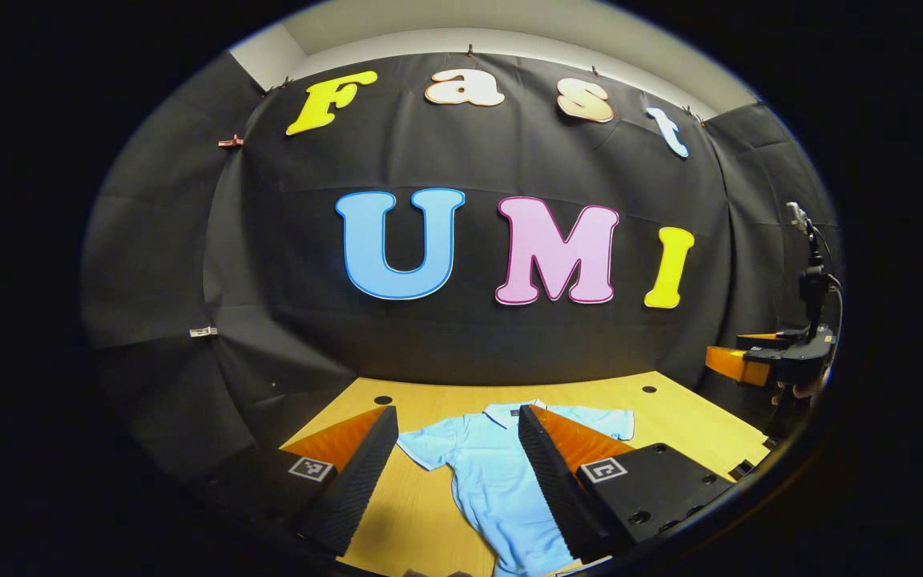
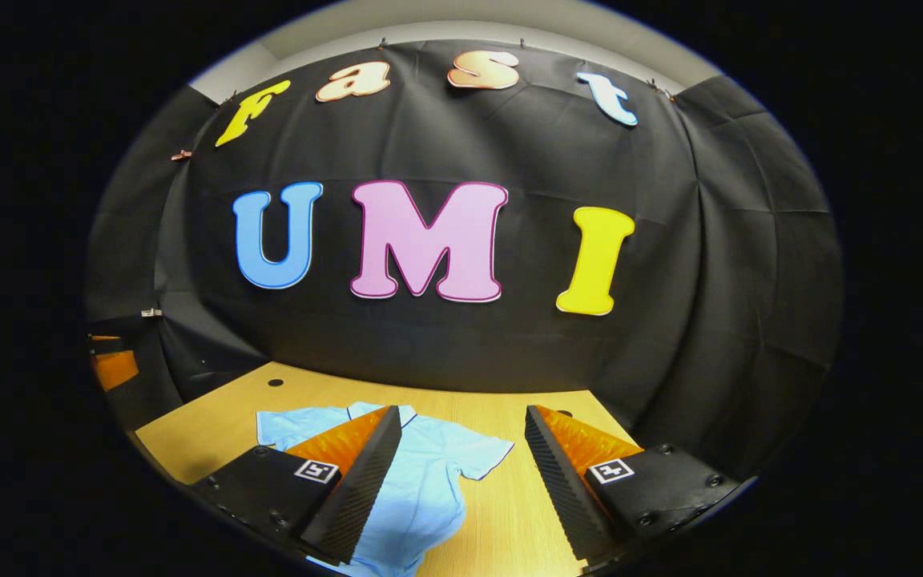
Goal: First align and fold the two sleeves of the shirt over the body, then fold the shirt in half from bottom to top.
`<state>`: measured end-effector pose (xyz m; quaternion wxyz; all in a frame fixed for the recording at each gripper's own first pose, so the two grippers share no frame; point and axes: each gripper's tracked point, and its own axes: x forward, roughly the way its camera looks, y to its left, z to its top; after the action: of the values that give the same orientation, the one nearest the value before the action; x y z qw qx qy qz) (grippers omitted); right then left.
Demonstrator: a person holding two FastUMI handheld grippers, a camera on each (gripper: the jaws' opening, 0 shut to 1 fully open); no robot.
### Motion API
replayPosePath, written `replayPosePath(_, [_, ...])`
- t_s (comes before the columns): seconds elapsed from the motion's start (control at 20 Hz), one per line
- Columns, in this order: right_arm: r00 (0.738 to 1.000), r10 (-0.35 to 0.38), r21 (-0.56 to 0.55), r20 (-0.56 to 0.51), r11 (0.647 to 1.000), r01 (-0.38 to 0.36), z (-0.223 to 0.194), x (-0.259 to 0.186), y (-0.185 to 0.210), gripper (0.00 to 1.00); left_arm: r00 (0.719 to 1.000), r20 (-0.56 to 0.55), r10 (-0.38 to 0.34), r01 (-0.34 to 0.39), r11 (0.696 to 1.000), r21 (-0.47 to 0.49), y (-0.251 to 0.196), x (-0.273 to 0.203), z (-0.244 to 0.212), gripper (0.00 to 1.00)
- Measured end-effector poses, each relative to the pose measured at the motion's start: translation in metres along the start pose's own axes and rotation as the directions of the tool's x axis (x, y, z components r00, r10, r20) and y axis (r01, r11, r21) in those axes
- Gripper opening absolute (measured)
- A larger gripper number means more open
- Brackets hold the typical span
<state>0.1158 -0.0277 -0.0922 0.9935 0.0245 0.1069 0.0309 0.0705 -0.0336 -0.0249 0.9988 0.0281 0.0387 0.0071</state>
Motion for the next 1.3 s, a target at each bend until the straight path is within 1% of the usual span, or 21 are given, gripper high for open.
replayPosePath(0.25, [0.997, 0.041, -0.016, -0.072, 0.999, -0.042, -0.029, 0.06, -0.017, 0.97, 0.997, -0.03, 0.072, -0.072, 0.997, 0.002, 0.007, 0.012, -0.009, 0.96])
replayPosePath(0.45, [0.99, 0.042, 0.002, -0.135, 0.999, -0.042, -0.052, 0.104, -0.037, 0.97, 0.987, -0.051, 0.15, -0.15, 0.989, -0.011, 0.013, 0.025, -0.015, 0.96])
replayPosePath(0.65, [0.98, 0.047, 0.004, -0.192, 0.999, -0.048, -0.078, 0.146, -0.052, 0.97, 0.973, -0.088, 0.212, -0.216, 0.976, -0.036, 0.014, 0.038, -0.027, 0.96])
replayPosePath(0.85, [0.95, 0.055, 0.015, -0.306, 0.998, -0.053, -0.118, 0.18, -0.059, 0.97, 0.952, -0.156, 0.264, -0.275, 0.96, -0.056, 0.013, 0.042, -0.046, 0.96])
replayPosePath(1.05, [0.927, 0.076, 0.031, -0.367, 0.997, -0.07, -0.152, 0.216, -0.065, 0.97, 0.931, -0.19, 0.313, -0.325, 0.945, -0.035, 0.016, 0.04, -0.053, 0.96])
replayPosePath(1.2, [0.906, 0.084, 0.039, -0.415, 0.996, -0.074, -0.179, 0.243, -0.071, 0.97, 0.919, -0.212, 0.332, -0.341, 0.94, -0.003, 0.016, 0.037, -0.056, 0.96])
replayPosePath(1.3, [0.884, 0.08, 0.036, -0.461, 0.997, -0.071, -0.203, 0.259, -0.075, 0.97, 0.914, -0.233, 0.331, -0.337, 0.941, 0.016, 0.014, 0.036, -0.058, 0.96])
